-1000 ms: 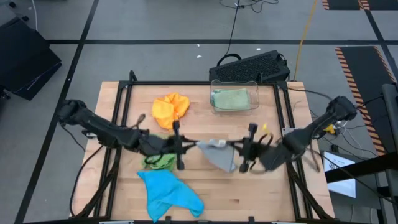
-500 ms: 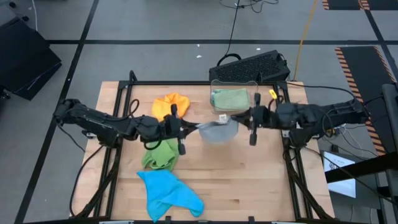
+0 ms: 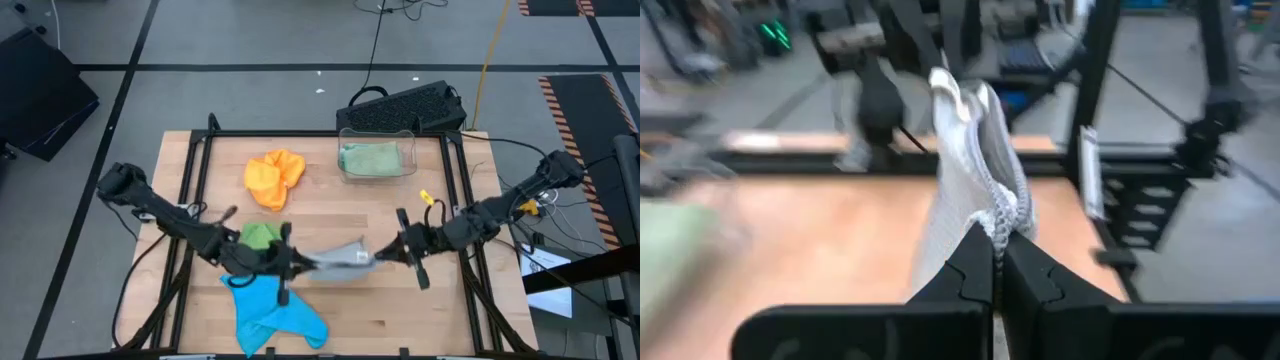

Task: Fold microfiber towels
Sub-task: Fold the gray microfiber towel

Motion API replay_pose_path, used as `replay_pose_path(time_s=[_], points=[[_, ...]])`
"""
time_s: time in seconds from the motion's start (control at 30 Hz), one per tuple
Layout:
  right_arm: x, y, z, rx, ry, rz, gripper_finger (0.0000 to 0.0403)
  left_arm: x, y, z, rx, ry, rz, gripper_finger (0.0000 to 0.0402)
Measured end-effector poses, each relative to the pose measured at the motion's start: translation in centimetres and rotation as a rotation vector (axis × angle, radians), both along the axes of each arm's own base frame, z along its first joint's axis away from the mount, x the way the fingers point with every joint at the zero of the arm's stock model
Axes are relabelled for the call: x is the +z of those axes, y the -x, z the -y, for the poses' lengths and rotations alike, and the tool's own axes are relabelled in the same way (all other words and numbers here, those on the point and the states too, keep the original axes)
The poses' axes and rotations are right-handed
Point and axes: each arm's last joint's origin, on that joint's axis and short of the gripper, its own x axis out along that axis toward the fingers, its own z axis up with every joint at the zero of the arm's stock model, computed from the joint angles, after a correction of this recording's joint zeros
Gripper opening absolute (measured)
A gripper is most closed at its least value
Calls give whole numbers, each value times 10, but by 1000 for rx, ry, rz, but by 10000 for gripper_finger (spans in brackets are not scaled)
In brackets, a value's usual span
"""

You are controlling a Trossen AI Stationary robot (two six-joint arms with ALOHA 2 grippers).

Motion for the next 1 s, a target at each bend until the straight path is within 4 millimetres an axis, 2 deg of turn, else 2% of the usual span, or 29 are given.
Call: replay_pose_path(time_s=[0.17, 0.3, 0.47, 0.6, 0.73, 0.87, 0.93, 1.0], points=[[-22, 3, -20, 53, -69, -60, 8, -34, -11, 26, -56, 62, -71, 3], [-41, -2, -40, 76, -99, -145, 9, -54, -14, 42, -87, 122, -113, 4], [-67, -8, -66, 115, -111, -224, 10, -72, -16, 59, -108, 220, -131, 7], [-80, -7, -78, 131, -110, -271, 10, -84, -17, 71, -174, 293, -142, 4], [-81, -4, -83, 144, -119, -275, 10, -88, -18, 77, -208, 323, -137, 10], [-81, -2, -85, 101, -99, -250, 10, -91, -16, 74, -136, 300, -156, 4], [-80, -1, -85, 101, -62, -231, 10, -80, -16, 69, -111, 246, -108, 6], [-74, -1, -79, 69, -15, -184, 11, -60, -15, 59, -91, 189, -37, 7]])
